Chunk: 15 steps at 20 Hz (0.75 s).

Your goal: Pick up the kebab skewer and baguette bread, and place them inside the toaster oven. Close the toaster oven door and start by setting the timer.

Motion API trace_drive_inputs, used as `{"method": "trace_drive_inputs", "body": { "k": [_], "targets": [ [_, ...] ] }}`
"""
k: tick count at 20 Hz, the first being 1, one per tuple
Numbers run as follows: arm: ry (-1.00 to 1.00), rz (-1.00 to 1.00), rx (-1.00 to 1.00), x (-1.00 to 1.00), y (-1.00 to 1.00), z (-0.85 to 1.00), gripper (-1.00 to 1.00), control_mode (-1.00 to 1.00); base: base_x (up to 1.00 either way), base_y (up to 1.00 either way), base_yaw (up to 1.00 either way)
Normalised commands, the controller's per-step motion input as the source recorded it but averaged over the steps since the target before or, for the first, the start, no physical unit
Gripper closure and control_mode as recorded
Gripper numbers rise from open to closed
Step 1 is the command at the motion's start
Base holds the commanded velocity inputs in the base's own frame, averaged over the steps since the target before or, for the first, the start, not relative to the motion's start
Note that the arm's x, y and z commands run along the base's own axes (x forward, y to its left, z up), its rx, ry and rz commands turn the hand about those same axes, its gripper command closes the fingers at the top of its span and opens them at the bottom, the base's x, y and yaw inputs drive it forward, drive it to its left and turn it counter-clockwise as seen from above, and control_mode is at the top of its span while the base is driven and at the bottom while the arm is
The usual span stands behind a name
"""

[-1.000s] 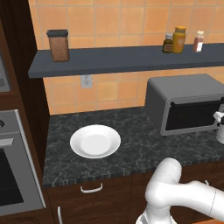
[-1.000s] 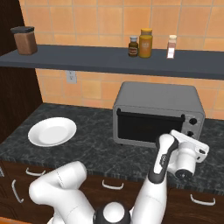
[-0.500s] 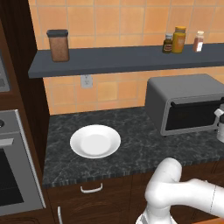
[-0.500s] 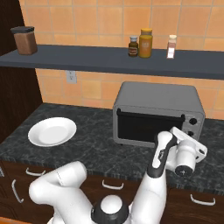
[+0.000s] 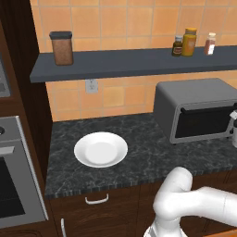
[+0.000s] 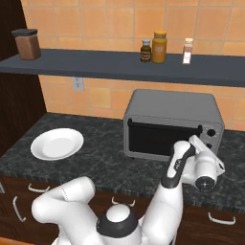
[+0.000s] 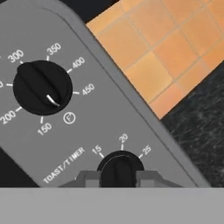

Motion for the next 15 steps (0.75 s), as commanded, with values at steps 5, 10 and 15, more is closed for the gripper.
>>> {"method": "trace_drive_inputs", "body": {
  "k": [5, 10, 15],
  "targets": [
    [-0.01, 0.00, 0.31, 0.00, 0.07, 0.02, 1.00, -1.00, 0.00, 0.00, 0.00],
    [-0.01, 0.00, 0.32, 0.00, 0.10, 0.00, 1.00, -1.00, 0.00, 0.00, 0.00],
    [0.00, 0.00, 0.32, 0.00, 0.10, 0.00, 1.00, -1.00, 0.00, 0.00, 0.00]
  ]
}}
